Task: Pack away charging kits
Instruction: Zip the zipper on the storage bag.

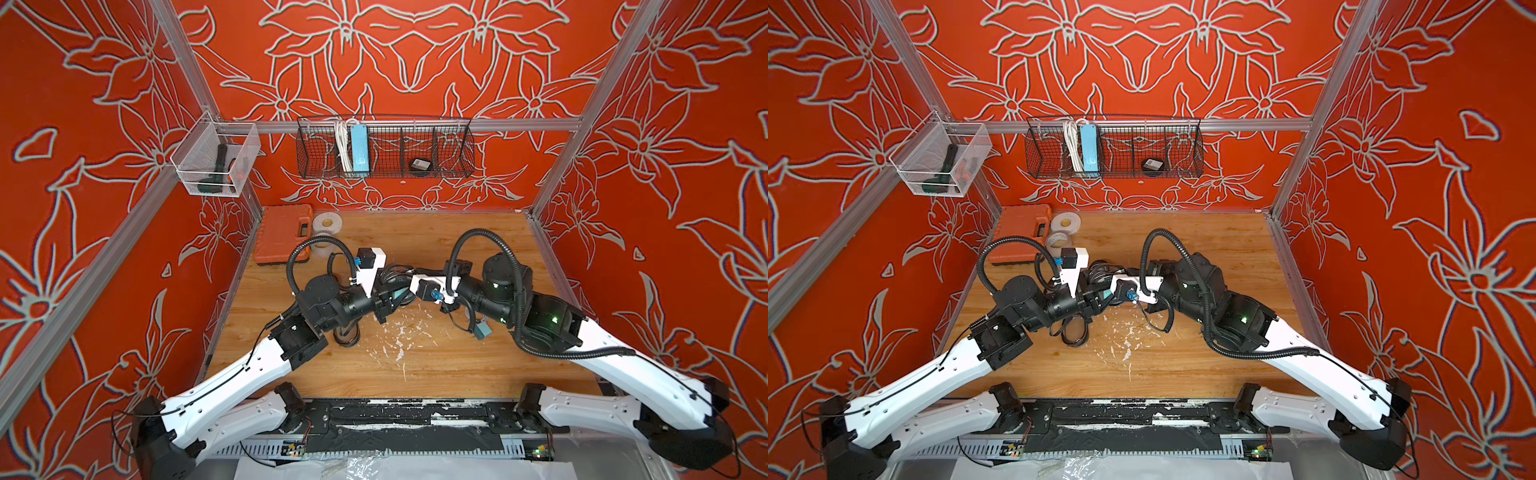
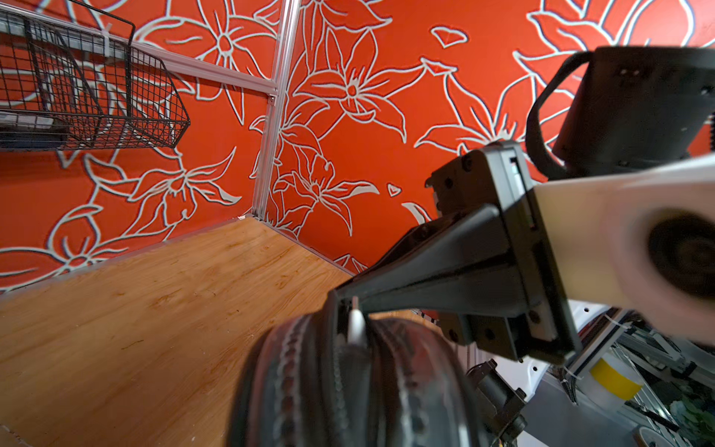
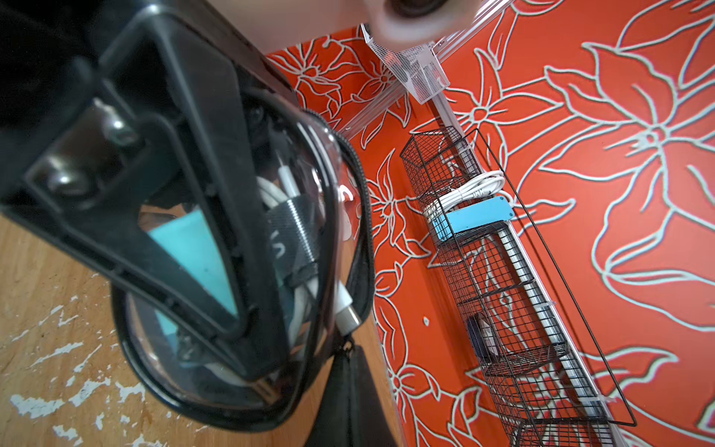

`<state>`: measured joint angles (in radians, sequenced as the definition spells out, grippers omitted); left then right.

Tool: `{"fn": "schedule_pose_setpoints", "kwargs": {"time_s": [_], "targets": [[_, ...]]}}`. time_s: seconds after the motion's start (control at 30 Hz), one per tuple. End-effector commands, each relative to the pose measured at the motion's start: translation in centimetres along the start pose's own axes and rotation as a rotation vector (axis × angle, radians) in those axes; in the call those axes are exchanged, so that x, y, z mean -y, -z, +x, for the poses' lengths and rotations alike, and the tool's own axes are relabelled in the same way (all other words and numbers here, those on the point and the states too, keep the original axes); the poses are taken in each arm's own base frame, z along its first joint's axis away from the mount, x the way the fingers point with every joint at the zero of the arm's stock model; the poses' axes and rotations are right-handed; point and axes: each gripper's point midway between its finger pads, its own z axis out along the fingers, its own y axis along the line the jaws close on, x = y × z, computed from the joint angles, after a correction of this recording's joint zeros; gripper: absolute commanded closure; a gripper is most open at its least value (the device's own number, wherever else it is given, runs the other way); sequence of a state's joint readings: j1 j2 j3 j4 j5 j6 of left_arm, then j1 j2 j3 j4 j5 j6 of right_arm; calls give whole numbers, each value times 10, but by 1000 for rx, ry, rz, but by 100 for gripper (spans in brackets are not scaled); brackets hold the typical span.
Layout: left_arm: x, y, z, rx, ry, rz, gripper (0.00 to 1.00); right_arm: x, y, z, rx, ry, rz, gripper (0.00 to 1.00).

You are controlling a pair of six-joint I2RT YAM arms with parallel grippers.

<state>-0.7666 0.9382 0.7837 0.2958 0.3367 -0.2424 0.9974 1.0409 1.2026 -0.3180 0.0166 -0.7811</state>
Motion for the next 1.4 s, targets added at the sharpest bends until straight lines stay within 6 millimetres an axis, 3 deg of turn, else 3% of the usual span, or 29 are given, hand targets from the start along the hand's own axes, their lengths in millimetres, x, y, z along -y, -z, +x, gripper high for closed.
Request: {"fn": "schedule_pose_setpoints", "kwargs": {"time_s": [0.0, 0.2, 0.4, 0.53, 0.6, 0.77, 1.0, 1.37], "targets": [[-2, -2, 66, -228, 63, 33, 100, 68, 31, -55, 187, 14, 209, 100], [-8, -3, 63, -213, 67, 4, 100, 65, 34, -61, 203, -13, 162, 100], [2, -2, 52, -184, 53, 56, 100, 73, 30, -54, 211, -136, 239, 100], [9, -2, 30, -111, 35, 85, 55, 64, 24, -49, 247, -275, 231, 100], [15, -2, 17, -75, 20, 110, 45, 64, 23, -43, 260, -347, 264, 100], [24, 1, -13, 59, -27, 144, 37, 61, 30, -42, 317, -504, 259, 100], [27, 21, -48, 313, -49, 143, 27, 63, 35, -39, 377, -710, 266, 100], [20, 41, -78, 507, -46, 87, 20, 52, 22, -41, 380, -763, 210, 100]]}}
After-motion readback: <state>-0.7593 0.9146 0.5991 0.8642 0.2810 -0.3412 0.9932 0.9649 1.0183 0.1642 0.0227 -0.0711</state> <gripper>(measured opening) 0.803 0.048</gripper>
